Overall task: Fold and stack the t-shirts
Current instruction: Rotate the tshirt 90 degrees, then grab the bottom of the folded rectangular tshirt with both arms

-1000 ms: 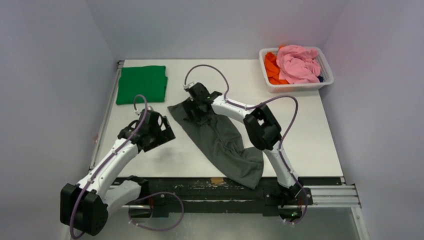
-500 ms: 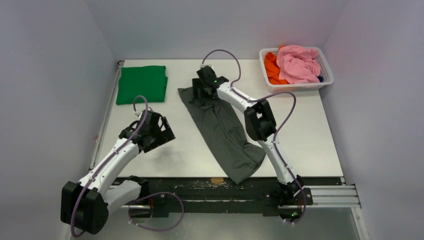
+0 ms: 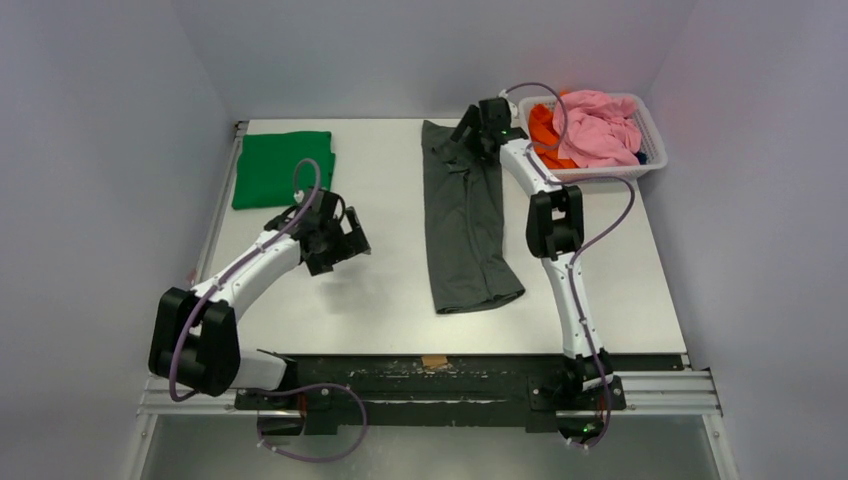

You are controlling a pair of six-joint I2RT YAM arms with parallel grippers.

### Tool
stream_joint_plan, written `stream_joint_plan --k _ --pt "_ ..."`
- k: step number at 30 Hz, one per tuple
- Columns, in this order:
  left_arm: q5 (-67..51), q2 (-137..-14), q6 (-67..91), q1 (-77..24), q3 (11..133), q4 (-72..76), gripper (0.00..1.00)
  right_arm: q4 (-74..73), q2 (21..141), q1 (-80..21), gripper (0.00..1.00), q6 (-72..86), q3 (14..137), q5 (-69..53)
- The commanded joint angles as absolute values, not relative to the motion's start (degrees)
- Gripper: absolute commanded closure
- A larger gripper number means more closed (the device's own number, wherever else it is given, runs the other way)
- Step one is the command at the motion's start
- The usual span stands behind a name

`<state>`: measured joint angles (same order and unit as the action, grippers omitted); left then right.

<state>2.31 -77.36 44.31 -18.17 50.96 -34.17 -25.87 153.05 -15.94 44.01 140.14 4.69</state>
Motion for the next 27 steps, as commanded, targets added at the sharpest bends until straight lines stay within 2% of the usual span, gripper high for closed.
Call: stream_joint_plan --k 1,5,8,16,21,25,27 --pt "-6.91 -80.07 42.14 -19.67 53.25 -29.24 0.00 -24.92 151.06 -16.89 0.08 40.12 136.04 -2.12" --pt "-12.06 -80.82 41.75 -25.88 53.12 -26.45 0.00 -27.21 140.34 -18.68 0.08 31.76 133.94 -5.56" --pt "-16.42 -81.85 43.87 -30.50 51.33 -21.66 0.02 -28.27 129.83 -20.78 0.08 27.41 127.74 -2.63" --pt "-17.87 -90.55 49.18 -43.00 50.84 -13.95 0.16 -24.58 97.29 -22.25 0.07 27.52 88.45 4.93" --pt "-16.10 -95.40 50.30 -46.81 52.43 -13.42 0.22 -23.01 80.05 -21.98 0.07 32.21 65.54 11.67" --pt "-16.39 -98.64 50.75 -47.97 53.50 -12.62 0.33 -22.49 69.96 -21.30 0.12 37.43 49.81 12.86" --pt "-16.46 -99.95 50.82 -48.58 54.11 -12.66 0.43 -22.58 67.25 -21.10 0.17 39.53 44.12 11.87"
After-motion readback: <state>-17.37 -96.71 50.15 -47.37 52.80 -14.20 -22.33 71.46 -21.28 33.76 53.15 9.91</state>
